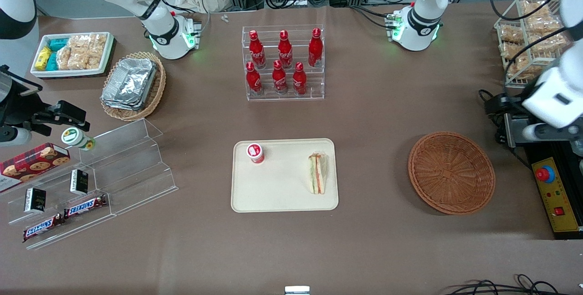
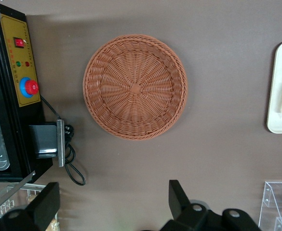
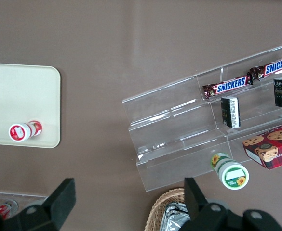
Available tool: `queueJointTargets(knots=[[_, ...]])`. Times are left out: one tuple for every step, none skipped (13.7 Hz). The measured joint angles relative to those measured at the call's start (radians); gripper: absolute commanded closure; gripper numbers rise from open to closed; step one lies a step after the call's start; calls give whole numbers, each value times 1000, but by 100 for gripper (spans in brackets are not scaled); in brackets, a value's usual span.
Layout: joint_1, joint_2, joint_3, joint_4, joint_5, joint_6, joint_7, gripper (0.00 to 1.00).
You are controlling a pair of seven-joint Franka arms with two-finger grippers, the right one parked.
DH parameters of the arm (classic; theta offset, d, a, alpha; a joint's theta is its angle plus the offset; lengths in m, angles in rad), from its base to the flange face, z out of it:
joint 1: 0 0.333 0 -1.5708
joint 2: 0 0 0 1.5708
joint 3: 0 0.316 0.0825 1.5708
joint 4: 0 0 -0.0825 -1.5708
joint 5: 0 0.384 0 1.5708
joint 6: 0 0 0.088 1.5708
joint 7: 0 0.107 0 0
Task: Place sandwich from basket to tray
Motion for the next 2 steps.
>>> queueJointTargets(knots=[[-60, -17, 106, -1, -24, -1, 28, 0], [-101, -29, 178, -2, -34, -1, 45, 0]])
